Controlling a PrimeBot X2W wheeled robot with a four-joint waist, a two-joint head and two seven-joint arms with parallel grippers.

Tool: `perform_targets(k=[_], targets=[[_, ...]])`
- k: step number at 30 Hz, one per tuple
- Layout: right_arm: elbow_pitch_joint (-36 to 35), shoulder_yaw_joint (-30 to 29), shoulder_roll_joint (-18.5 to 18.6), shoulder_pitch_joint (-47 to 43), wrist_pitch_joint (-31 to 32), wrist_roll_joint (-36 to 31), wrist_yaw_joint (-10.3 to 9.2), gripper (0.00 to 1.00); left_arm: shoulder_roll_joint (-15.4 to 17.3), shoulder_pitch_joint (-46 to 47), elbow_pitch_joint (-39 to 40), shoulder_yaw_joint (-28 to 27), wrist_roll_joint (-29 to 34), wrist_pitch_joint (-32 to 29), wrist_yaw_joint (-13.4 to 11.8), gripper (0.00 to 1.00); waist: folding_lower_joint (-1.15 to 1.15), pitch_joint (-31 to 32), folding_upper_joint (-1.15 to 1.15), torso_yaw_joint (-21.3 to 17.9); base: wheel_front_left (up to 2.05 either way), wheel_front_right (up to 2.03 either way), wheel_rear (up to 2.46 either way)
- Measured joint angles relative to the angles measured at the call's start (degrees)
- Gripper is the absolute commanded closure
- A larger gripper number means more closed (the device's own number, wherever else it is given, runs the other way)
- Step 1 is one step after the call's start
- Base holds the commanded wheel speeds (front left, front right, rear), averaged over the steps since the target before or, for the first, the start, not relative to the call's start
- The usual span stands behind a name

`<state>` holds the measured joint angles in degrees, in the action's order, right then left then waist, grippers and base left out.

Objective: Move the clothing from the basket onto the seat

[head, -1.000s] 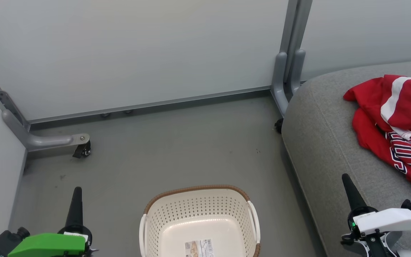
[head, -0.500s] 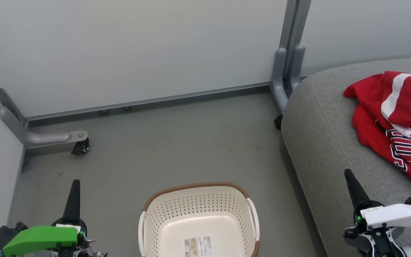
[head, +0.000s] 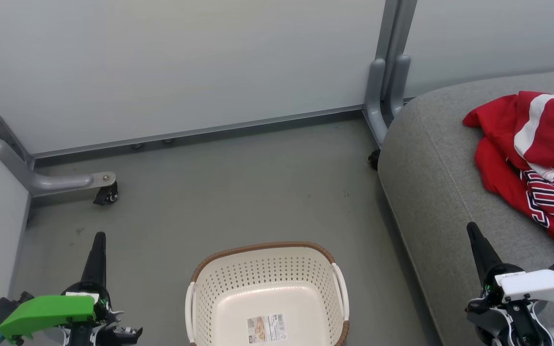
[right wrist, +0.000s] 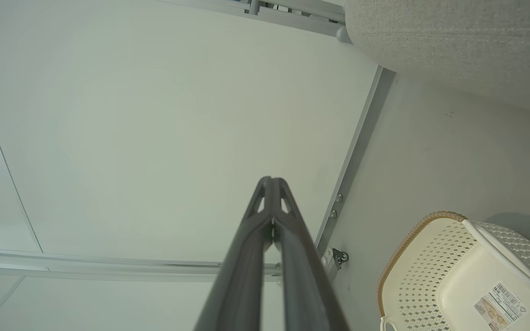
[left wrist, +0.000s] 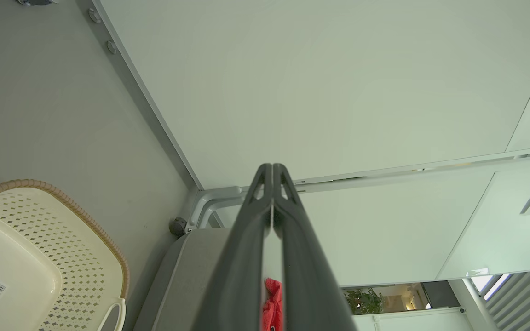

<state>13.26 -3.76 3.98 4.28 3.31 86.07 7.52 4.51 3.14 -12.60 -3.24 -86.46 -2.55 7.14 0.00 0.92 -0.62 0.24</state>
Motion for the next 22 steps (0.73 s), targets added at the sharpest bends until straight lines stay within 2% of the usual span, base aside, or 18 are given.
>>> perform_targets(k=[22], targets=[[0.7, -1.5, -0.2, 1.6, 2.2, 7.3, 0.0, 1.0, -0.1, 2.6, -1.4, -1.1, -7.6, -2.3, 0.2, 1.0, 0.0, -1.1, 0.0, -0.2, 0.0, 0.0, 0.0]])
